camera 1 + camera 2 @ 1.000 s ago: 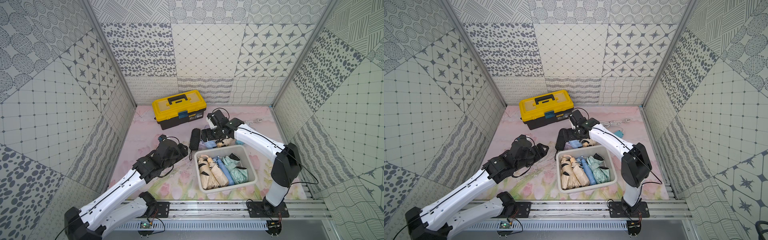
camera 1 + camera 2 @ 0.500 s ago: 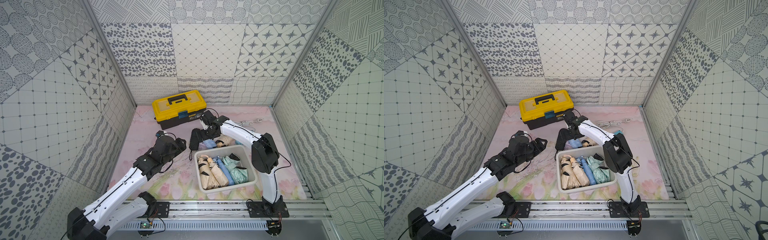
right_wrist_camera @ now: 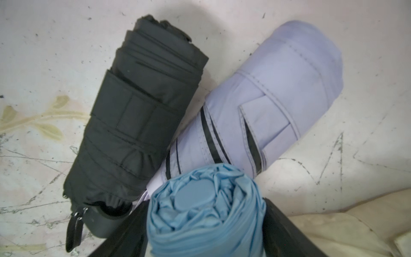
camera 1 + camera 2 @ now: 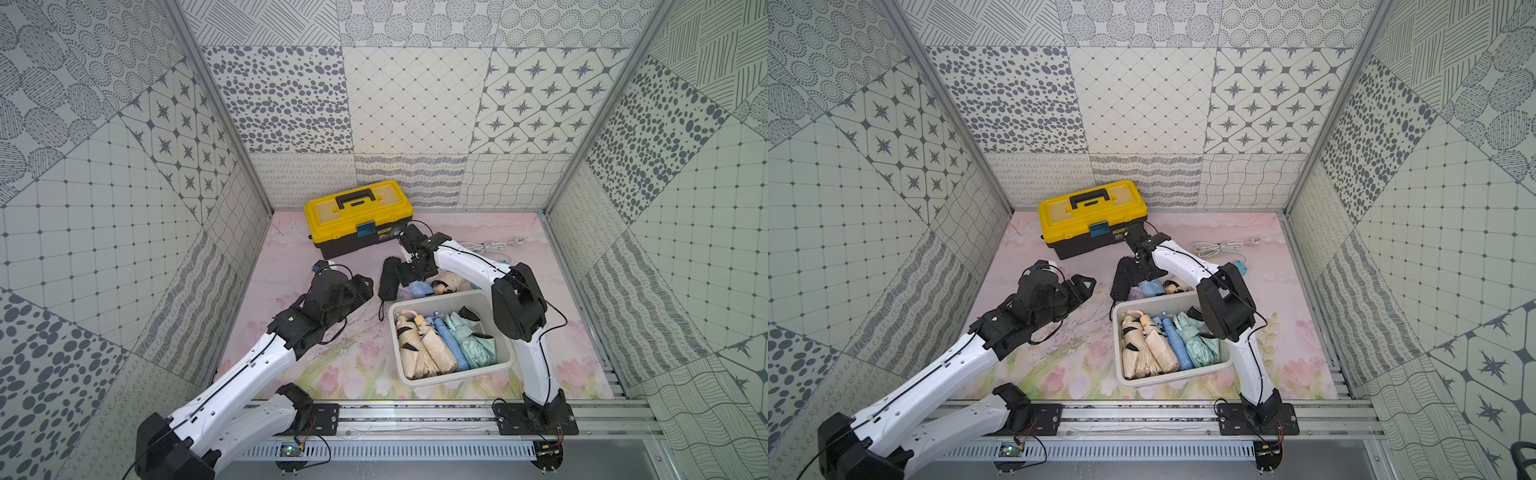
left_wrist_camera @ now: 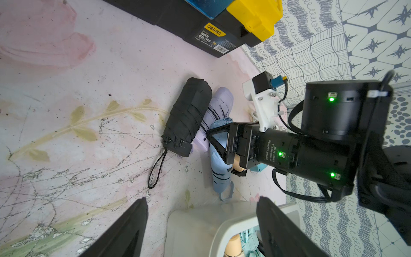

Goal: Put the umbrella into the storage box
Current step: Pick up the umbrella from the center of the board.

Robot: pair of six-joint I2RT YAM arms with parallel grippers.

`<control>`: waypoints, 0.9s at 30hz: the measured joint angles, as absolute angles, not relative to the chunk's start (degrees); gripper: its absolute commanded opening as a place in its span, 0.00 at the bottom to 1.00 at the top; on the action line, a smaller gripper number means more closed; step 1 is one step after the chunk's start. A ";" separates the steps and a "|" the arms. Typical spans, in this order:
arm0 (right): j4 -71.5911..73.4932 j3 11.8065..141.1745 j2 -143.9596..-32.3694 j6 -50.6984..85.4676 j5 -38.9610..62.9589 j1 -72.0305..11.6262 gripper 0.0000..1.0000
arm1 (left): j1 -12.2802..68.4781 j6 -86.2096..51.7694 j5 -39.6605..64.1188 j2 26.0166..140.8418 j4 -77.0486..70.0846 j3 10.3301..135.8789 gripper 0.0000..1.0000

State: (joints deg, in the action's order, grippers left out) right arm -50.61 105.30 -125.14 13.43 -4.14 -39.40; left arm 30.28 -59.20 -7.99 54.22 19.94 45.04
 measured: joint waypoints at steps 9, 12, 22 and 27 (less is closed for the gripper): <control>-50.61 107.20 -126.76 12.34 -4.64 -39.33 0.56 | 30.28 -59.22 -7.79 52.66 18.79 44.14 0.82; -50.65 107.26 -126.74 12.03 -4.64 -39.33 0.49 | 30.28 -59.22 -7.77 51.72 18.39 43.29 0.81; -47.59 103.59 -121.51 14.85 -4.25 -39.33 0.41 | 30.28 -57.19 -8.10 51.40 17.10 43.11 0.81; -44.07 101.41 -115.63 18.74 -3.73 -39.11 0.38 | 30.28 -53.87 -8.10 52.62 13.93 43.40 0.81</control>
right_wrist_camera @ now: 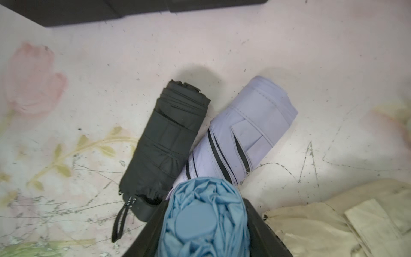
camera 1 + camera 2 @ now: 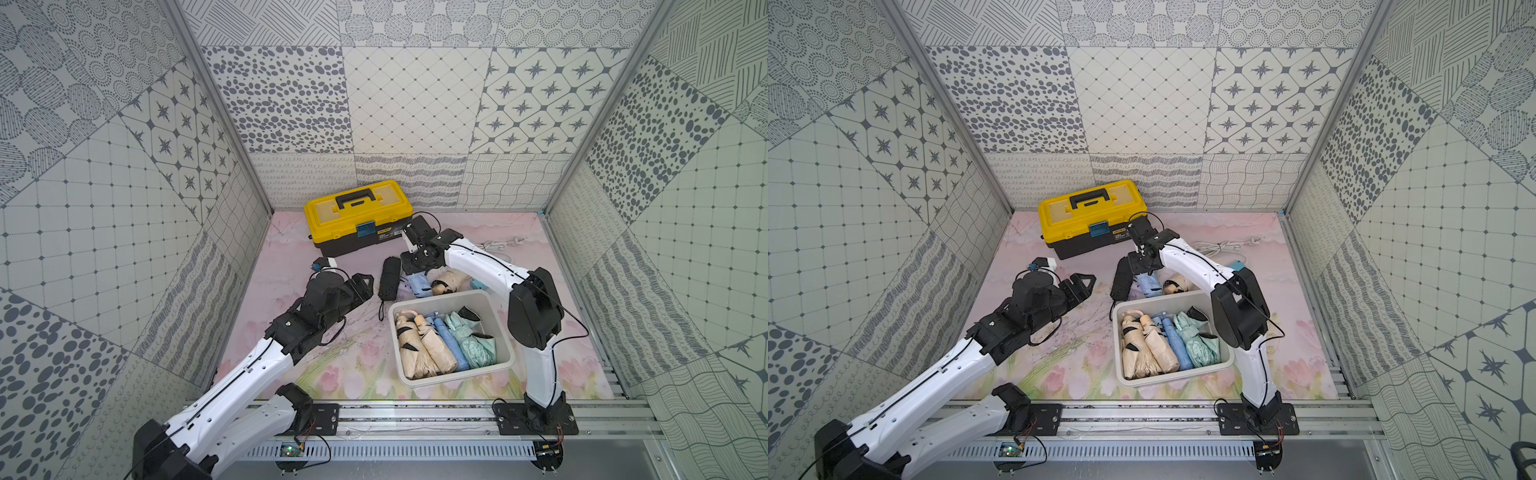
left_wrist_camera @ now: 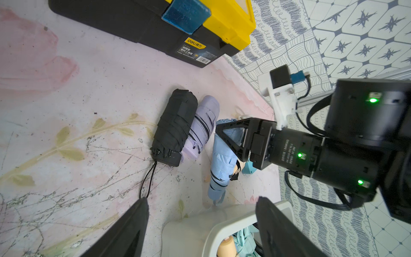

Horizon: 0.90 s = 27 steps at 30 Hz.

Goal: Put the umbrella into the storage box
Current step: Pick up the umbrella from the center of the board.

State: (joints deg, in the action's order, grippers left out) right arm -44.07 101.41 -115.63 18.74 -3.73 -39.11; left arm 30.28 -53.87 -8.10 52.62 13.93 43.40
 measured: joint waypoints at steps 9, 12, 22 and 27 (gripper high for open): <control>-36.86 99.44 -105.89 25.96 -3.27 -38.85 0.34 | 30.28 -41.36 -6.85 55.64 8.54 47.22 0.81; -34.92 98.28 -102.91 28.80 -3.09 -38.85 0.32 | 30.28 -36.16 -5.02 55.96 6.35 48.16 0.82; -28.23 90.30 -92.86 41.98 -3.49 -38.85 0.30 | 30.28 -25.85 7.01 60.36 1.02 52.31 0.92; -23.44 84.84 -88.01 49.08 -3.14 -38.85 0.30 | 30.28 -22.39 14.22 64.45 0.19 55.75 0.99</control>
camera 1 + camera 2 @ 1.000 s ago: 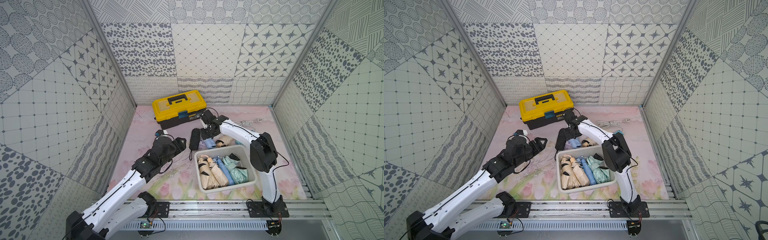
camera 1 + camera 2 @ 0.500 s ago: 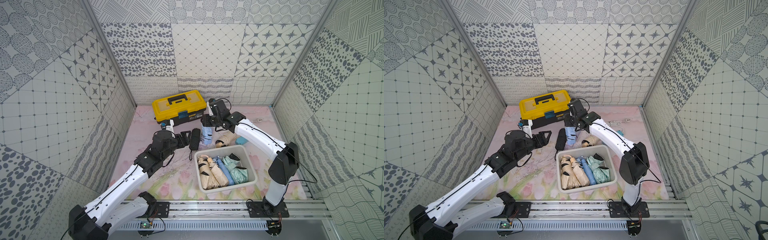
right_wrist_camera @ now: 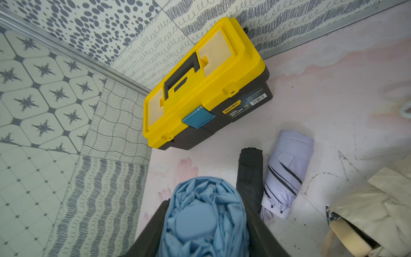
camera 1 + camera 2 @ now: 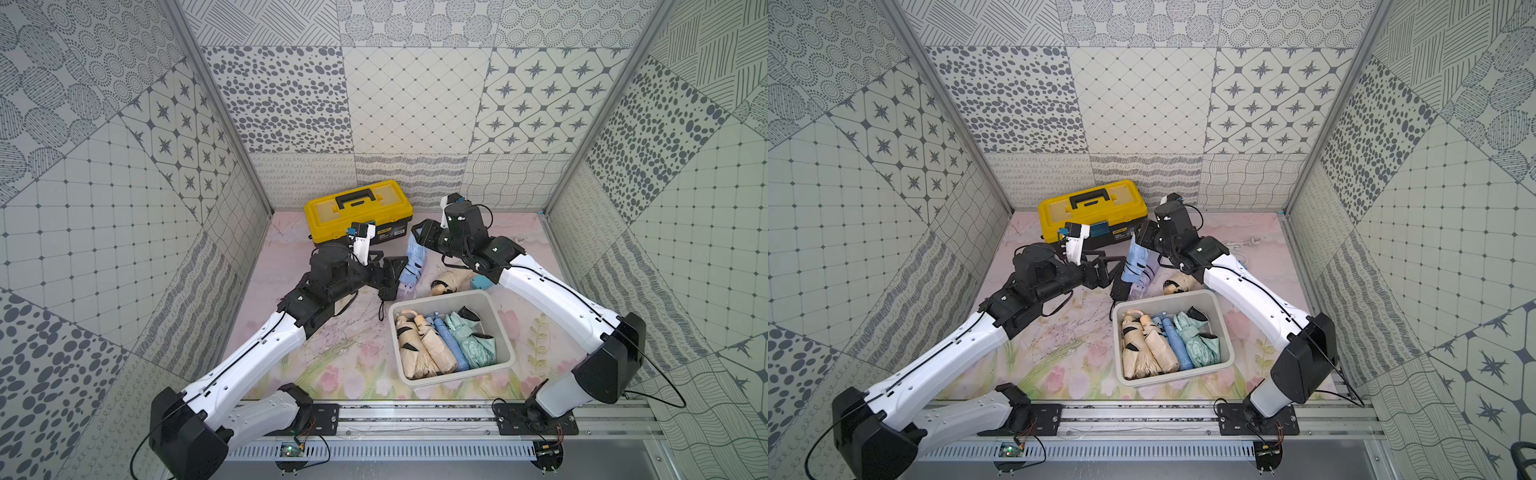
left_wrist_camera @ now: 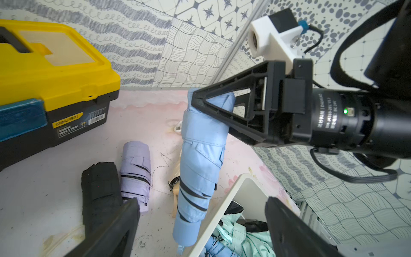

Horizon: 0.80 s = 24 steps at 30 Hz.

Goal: Put the umbrella into the storage box
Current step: Pick up the umbrella from the center of the board.

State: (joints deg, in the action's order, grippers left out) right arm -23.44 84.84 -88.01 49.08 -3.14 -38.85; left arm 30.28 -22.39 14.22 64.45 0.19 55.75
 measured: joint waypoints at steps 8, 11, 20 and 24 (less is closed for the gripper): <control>-17.56 79.33 -85.19 57.52 -1.04 -38.92 0.30 | 30.28 -18.20 21.37 68.58 0.19 57.34 0.92; -16.45 78.65 -85.19 59.51 -0.40 -39.20 0.30 | 30.28 -16.45 22.17 69.78 0.30 57.58 0.83; -14.06 77.10 -84.66 63.44 -0.03 -39.53 0.29 | 31.22 -10.35 19.92 74.15 1.15 60.25 0.62; -13.87 76.55 -84.66 64.23 -0.19 -39.51 0.29 | 31.38 -8.36 18.11 75.64 1.76 61.10 0.48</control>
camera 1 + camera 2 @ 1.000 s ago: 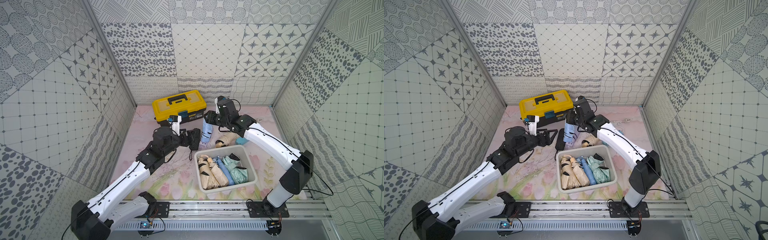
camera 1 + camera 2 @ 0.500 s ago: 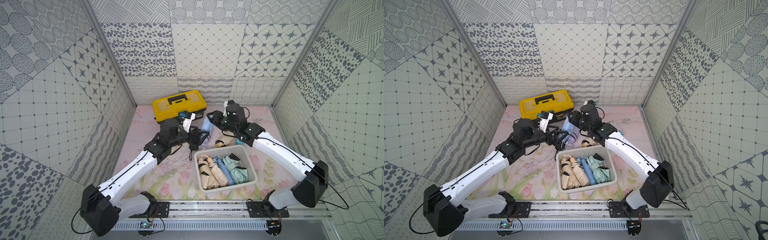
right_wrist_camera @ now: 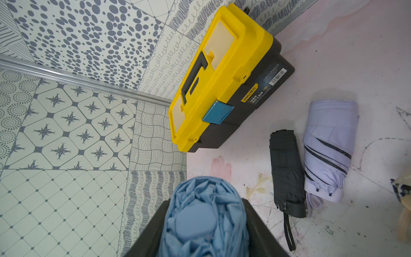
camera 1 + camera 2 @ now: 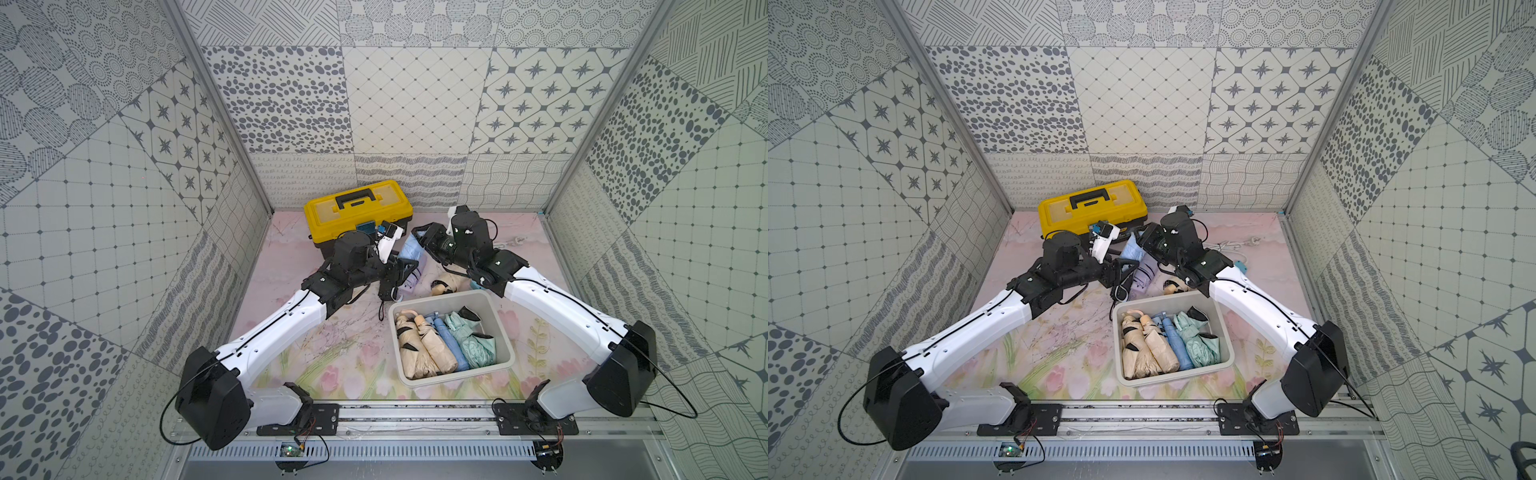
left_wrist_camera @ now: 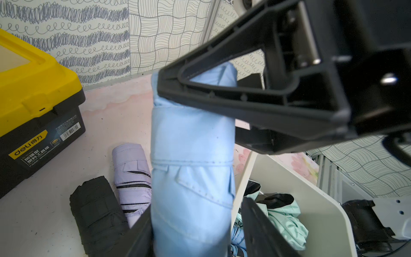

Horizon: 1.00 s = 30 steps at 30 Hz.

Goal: Put the umbrella into the storage box
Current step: Pick up the umbrella from the center of the board.

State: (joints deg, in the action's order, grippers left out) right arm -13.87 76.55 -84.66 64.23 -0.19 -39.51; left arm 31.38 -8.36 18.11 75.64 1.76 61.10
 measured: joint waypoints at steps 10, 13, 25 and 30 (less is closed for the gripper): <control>-13.87 75.94 -84.36 65.71 -0.49 -39.38 0.60 | 32.08 -5.78 15.88 76.73 3.53 62.65 0.30; -13.89 75.94 -84.07 65.41 -0.16 -39.24 0.77 | 32.32 -5.69 15.68 76.73 4.27 62.98 0.29; -22.39 79.50 -70.59 34.46 0.93 -33.43 0.84 | 32.45 -19.00 19.42 74.59 9.04 64.05 0.21; -24.75 77.60 -68.77 14.17 5.74 -33.69 0.83 | 32.16 -27.90 22.06 72.44 10.79 64.01 0.16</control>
State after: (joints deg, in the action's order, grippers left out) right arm -24.75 77.60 -68.77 14.17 5.74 -33.69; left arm 32.16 -27.90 22.06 72.44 10.79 64.01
